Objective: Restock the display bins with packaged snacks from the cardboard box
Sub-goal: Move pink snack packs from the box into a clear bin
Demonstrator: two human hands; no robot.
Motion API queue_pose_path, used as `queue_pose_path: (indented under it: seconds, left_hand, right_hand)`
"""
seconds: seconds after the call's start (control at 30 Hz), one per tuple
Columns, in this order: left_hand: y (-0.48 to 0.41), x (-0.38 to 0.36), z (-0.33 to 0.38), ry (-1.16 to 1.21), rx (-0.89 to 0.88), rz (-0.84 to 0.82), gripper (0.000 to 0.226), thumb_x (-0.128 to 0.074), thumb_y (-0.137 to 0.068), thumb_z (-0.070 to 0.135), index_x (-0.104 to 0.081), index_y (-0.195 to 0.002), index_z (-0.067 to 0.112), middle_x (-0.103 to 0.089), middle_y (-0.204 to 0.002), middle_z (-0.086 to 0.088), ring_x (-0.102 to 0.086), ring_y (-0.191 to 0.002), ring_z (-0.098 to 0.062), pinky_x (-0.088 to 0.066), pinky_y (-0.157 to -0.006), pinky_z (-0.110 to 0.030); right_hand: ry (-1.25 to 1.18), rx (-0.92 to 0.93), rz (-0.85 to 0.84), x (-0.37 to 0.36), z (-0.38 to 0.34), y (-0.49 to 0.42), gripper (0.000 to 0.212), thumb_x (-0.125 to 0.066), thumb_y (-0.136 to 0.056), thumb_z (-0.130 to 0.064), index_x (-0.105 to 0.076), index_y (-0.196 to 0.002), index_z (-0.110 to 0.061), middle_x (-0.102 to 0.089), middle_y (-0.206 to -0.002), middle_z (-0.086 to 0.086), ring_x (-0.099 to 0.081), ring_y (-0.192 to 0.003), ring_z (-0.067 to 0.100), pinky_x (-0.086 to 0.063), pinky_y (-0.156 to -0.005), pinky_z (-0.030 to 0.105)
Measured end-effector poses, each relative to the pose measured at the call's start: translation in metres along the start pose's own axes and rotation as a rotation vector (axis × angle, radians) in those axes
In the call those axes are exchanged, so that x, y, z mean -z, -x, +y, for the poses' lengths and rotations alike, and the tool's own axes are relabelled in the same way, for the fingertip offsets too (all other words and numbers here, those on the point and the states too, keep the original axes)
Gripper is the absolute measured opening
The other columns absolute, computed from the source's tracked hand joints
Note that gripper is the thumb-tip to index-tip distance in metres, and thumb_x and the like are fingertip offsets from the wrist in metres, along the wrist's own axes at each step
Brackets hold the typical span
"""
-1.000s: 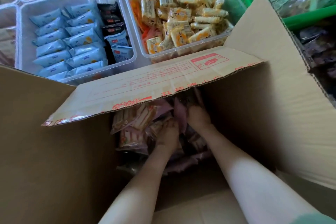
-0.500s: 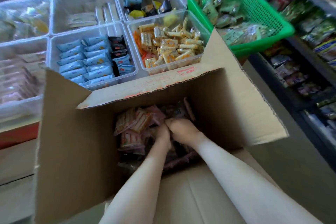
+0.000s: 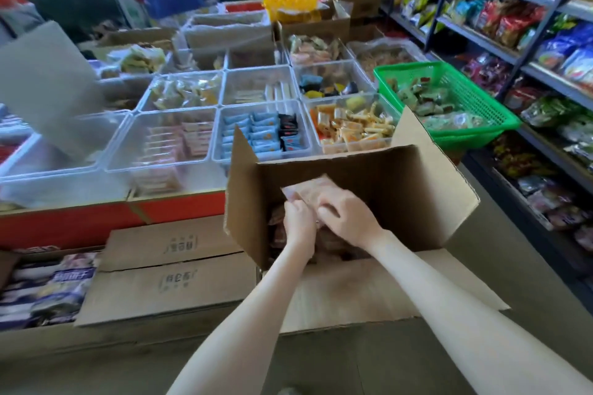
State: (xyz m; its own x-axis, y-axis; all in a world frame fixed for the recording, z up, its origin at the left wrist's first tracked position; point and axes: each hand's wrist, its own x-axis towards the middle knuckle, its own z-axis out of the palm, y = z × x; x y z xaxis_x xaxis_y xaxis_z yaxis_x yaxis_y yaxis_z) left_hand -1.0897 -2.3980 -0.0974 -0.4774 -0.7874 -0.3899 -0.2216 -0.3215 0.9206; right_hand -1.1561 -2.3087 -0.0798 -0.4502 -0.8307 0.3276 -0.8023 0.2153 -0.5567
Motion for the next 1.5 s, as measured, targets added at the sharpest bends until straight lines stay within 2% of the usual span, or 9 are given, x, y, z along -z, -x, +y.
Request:
queue_pose_path:
  seconds: [0.2, 0.33, 0.47, 0.57, 0.83, 0.93, 1.03, 1.27, 1.5]
  left_hand:
    - [0.017, 0.069, 0.053, -0.055, -0.404, 0.064, 0.029, -0.028, -0.102, 0.023, -0.050, -0.091, 0.009, -0.053, -0.074, 0.002, -0.046, -0.066, -0.007, -0.039, -0.067, -0.033]
    - [0.021, 0.135, 0.068, 0.028, -0.502, 0.144, 0.034, -0.028, -0.104, 0.022, -0.041, -0.074, 0.015, -0.041, -0.065, 0.006, -0.036, -0.056, -0.005, -0.030, -0.057, -0.026]
    - [-0.008, 0.215, 0.088, 0.115, -0.468, 0.212, 0.033, -0.028, -0.103, 0.023, -0.041, -0.074, 0.016, -0.038, -0.064, 0.006, -0.034, -0.060, -0.011, -0.029, -0.058, -0.029]
    - [-0.041, 0.272, 0.102, 0.130, -0.464, 0.234, 0.033, -0.027, -0.103, 0.023, -0.042, -0.074, 0.015, -0.038, -0.066, 0.005, -0.035, -0.061, -0.010, -0.030, -0.057, -0.026]
    - [-0.137, 0.352, 0.122, -0.182, -0.445, 0.175, 0.036, -0.029, -0.103, 0.029, -0.047, -0.074, 0.021, -0.050, -0.071, 0.002, -0.048, -0.067, -0.016, -0.039, -0.064, -0.035]
    - [-0.178, 0.358, 0.135, -0.397, -0.474, 0.117, 0.033, -0.031, -0.103, 0.027, -0.060, -0.090, 0.016, -0.050, -0.096, -0.004, -0.050, -0.088, -0.019, -0.034, -0.075, -0.027]
    - [-0.218, 0.353, 0.158, -0.511, -0.505, 0.107, 0.034, -0.032, -0.103, 0.023, -0.064, -0.109, 0.012, -0.048, -0.102, -0.002, -0.046, -0.096, -0.014, -0.029, -0.078, -0.019]
    - [-0.318, 0.339, 0.203, -0.580, -0.499, 0.043, 0.024, -0.045, -0.099, 0.019, -0.068, -0.094, 0.013, -0.068, -0.092, -0.012, -0.061, -0.082, -0.029, -0.049, -0.072, -0.037]
    - [-0.430, 0.324, 0.211, -0.691, -0.447, 0.014, 0.016, -0.056, -0.093, 0.018, -0.069, -0.094, 0.010, -0.070, -0.086, -0.005, -0.065, -0.078, -0.021, -0.055, -0.075, -0.034]
  right_hand:
    - [-0.098, -0.359, 0.524, 0.024, -0.032, -0.053, 0.027, -0.045, -0.089, -0.026, -0.058, -0.095, -0.003, -0.055, -0.086, 0.003, -0.050, -0.085, 0.019, -0.038, -0.076, 0.033]
    - [-0.878, -0.584, 0.198, 0.008, -0.089, -0.103, 0.031, -0.045, -0.094, -0.021, -0.063, -0.069, -0.016, -0.058, -0.065, -0.004, -0.054, -0.071, 0.017, -0.037, -0.063, 0.030]
    - [-1.089, -0.529, -0.040, -0.039, -0.139, -0.155, 0.047, -0.044, -0.097, -0.041, -0.066, -0.060, -0.020, -0.058, -0.062, -0.001, -0.052, -0.064, 0.015, -0.036, -0.061, 0.030]
    - [-1.009, -0.389, -0.127, -0.075, -0.174, -0.186, 0.042, -0.047, -0.088, -0.051, -0.067, -0.068, -0.021, -0.060, -0.064, -0.004, -0.055, -0.060, 0.011, -0.038, -0.056, 0.027]
    - [-0.664, -0.340, 0.033, -0.138, -0.195, -0.254, 0.014, -0.060, -0.092, -0.011, -0.058, -0.078, -0.014, -0.058, -0.072, 0.000, -0.054, -0.067, 0.013, -0.043, -0.061, 0.024]
    - [-0.522, -0.397, 0.078, -0.150, -0.177, -0.281, 0.015, -0.063, -0.090, -0.015, -0.059, -0.076, -0.016, -0.063, -0.075, -0.001, -0.059, -0.074, 0.013, -0.047, -0.074, 0.029]
    - [-0.433, -0.414, 0.110, -0.159, -0.158, -0.314, 0.012, -0.062, -0.091, -0.013, -0.060, -0.078, -0.013, -0.062, -0.072, -0.003, -0.056, -0.066, 0.008, -0.045, -0.065, 0.020]
    - [-0.342, -0.424, 0.164, -0.176, -0.120, -0.405, 0.012, -0.053, -0.093, -0.003, -0.062, -0.086, -0.004, -0.067, -0.074, 0.006, -0.064, -0.067, 0.019, -0.057, -0.067, 0.031]
    - [-0.116, -0.471, 0.144, -0.226, -0.071, -0.465, 0.013, -0.048, -0.092, -0.003, -0.061, -0.088, -0.003, -0.067, -0.083, 0.009, -0.064, -0.081, 0.027, -0.051, -0.072, 0.036]
